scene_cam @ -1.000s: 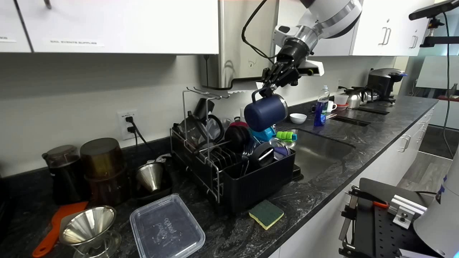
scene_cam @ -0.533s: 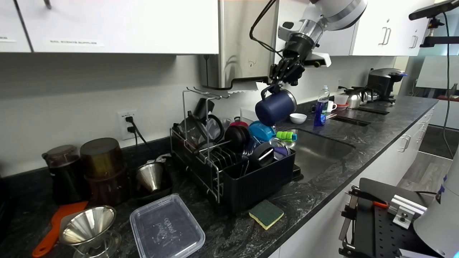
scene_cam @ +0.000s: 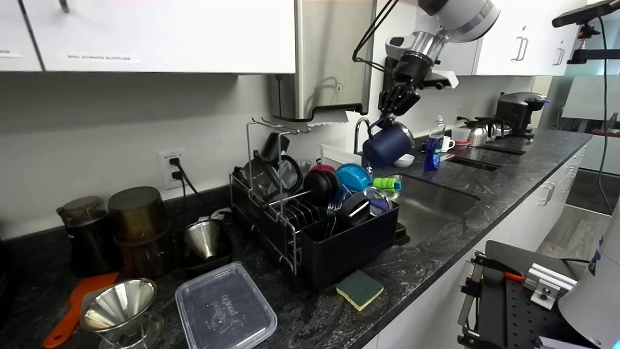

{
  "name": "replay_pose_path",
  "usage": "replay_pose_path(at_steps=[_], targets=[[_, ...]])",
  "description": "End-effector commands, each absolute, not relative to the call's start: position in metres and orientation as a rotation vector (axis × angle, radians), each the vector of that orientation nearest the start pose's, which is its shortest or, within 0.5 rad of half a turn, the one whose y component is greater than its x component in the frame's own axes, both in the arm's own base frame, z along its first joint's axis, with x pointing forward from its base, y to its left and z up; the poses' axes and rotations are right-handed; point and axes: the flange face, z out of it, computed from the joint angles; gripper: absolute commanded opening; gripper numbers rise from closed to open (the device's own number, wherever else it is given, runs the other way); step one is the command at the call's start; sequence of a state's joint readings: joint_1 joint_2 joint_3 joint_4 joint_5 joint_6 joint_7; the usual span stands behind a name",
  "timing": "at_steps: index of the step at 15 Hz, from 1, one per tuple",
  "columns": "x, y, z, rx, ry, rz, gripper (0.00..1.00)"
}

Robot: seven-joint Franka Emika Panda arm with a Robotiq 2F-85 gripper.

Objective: Remove the blue cup from the drying rack and put it in the sink.

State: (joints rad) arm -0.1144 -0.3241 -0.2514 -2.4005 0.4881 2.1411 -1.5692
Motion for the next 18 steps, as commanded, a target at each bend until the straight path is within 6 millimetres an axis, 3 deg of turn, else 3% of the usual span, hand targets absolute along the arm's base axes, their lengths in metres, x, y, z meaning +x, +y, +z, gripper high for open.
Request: replay_pose_path(at_steps=[1, 7, 18], targets=[[0.433, -0.165, 0.448, -2.589, -1.261, -0.584, 0.04], [0.434, -0.193, 0.440, -2.680, -1.197, -0.509, 0.04], [0.417, -0.277, 0.388, -2.869, -0.966, -0.411, 0.04]])
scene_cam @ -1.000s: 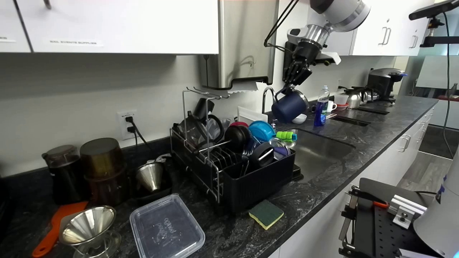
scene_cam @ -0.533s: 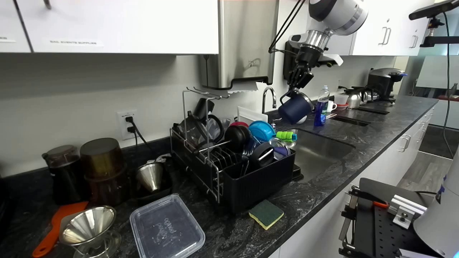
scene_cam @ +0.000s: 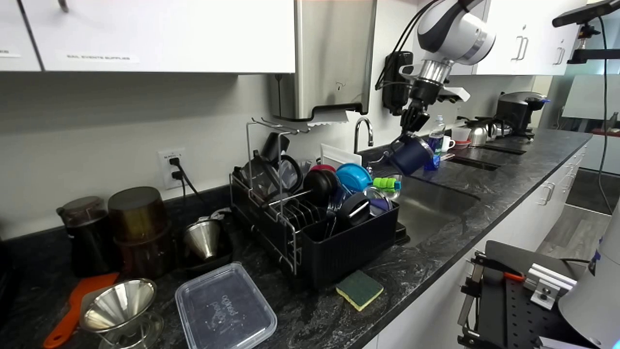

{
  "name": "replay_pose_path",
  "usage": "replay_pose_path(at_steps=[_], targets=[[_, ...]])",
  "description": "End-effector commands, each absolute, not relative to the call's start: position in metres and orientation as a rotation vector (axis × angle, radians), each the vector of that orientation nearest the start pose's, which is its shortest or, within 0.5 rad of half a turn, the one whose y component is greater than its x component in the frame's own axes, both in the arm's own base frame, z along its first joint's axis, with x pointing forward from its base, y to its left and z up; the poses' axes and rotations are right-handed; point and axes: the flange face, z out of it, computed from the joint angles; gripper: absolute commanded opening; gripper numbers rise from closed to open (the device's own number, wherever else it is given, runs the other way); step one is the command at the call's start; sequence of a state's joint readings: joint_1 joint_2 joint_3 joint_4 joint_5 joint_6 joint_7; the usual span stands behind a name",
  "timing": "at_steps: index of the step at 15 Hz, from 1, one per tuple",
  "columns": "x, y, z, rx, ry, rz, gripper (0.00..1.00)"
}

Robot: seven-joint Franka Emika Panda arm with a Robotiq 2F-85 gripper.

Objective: Remove the blue cup from the drying rack and put it in the sink.

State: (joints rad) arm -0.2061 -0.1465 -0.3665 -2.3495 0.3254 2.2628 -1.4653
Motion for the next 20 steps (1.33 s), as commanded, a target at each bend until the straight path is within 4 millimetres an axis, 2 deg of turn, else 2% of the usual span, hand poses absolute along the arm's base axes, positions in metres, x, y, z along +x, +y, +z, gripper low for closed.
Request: replay_pose_path(at_steps=[1, 6, 11, 15, 20], targets=[[0.416, -0.286, 0.383, -2.896, -0.939, -0.406, 0.04], [0.418, -0.332, 0.359, -3.010, -0.810, -0.362, 0.04], [0.425, -0.365, 0.342, -3.082, -0.689, -0.305, 0.04], [0.431, -0.374, 0.341, -3.109, -0.646, -0.296, 0.04], [0.435, -0.373, 0.346, -3.117, -0.621, -0.314, 0.04]])
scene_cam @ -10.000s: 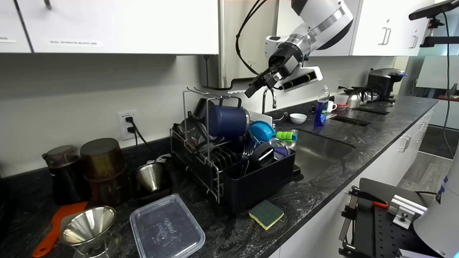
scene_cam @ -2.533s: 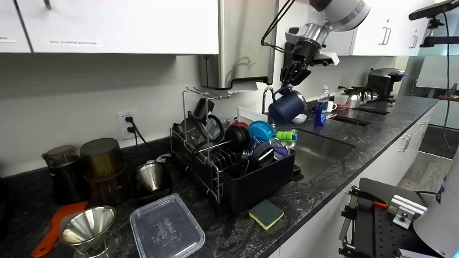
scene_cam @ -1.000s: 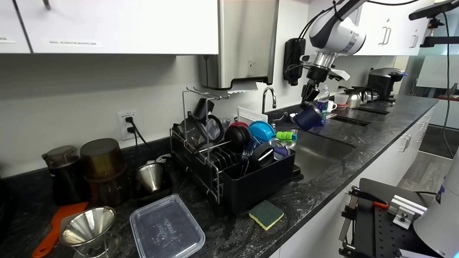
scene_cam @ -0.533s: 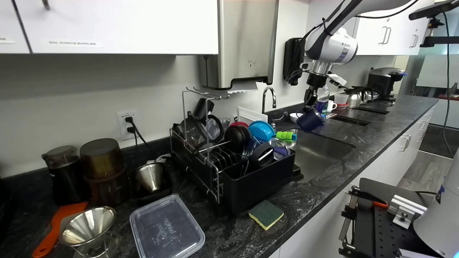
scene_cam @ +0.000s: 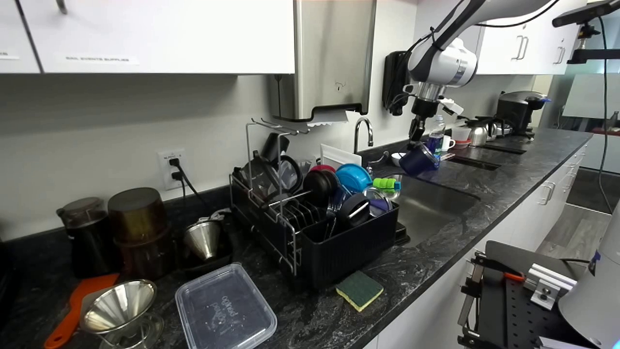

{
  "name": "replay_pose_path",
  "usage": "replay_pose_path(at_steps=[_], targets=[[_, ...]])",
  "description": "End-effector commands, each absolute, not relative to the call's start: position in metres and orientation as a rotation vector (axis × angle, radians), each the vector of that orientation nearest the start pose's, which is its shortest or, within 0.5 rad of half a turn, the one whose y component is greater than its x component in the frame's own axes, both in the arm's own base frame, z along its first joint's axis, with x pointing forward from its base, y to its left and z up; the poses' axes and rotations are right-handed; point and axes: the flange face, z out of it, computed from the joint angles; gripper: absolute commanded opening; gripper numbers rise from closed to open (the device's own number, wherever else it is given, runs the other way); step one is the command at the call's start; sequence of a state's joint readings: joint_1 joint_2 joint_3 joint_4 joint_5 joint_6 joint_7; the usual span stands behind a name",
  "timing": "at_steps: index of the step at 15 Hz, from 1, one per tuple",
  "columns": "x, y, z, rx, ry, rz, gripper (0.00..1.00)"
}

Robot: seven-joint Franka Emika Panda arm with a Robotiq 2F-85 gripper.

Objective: Remove the blue cup from the drying rack and put it in the sink.

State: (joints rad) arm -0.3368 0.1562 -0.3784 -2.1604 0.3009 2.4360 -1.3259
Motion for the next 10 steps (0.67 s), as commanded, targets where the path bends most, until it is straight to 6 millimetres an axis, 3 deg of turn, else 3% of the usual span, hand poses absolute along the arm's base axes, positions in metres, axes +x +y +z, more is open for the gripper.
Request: replay_pose_path(at_steps=[1, 2, 10], targets=[[0.4352, -0.3719, 0.3469, -3.114, -0.601, -0.317, 0.04], [0.4331, -0.3695, 0.3442, -3.100, -0.617, -0.319, 0.17], [0.4336, -0.3689, 0.3442, -3.101, -0.605, -0.320, 0.17]])
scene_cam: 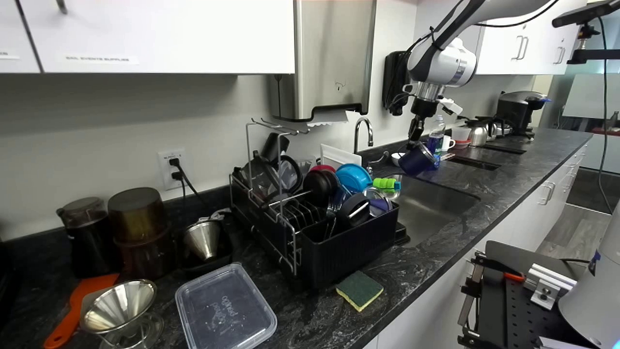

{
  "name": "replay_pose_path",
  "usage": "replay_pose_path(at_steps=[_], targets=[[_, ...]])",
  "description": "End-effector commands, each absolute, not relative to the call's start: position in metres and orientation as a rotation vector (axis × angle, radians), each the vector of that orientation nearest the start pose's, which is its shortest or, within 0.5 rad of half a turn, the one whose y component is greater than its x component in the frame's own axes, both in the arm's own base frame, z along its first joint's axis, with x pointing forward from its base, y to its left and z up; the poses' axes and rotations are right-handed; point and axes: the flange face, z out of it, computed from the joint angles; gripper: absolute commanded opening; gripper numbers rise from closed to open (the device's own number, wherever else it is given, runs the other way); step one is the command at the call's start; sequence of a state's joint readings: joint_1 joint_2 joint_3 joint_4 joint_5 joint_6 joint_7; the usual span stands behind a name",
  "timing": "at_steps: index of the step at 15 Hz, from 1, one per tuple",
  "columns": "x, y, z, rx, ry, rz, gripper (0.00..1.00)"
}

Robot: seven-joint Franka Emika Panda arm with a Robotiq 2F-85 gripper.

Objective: Remove the blue cup from the drying rack and put it in the sink.

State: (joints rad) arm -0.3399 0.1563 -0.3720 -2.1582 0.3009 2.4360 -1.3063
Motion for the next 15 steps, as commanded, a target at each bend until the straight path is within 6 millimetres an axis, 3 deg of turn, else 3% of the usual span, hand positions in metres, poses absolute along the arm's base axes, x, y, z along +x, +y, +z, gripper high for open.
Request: replay_pose_path(at_steps=[1, 8, 15], targets=[[0.434, -0.369, 0.343, -3.103, -0.592, -0.315, 0.04], [0.440, -0.379, 0.308, -3.191, -0.640, -0.156, 0.04], [0.431, -0.400, 0.283, -3.243, -0.704, -0.087, 0.04]])
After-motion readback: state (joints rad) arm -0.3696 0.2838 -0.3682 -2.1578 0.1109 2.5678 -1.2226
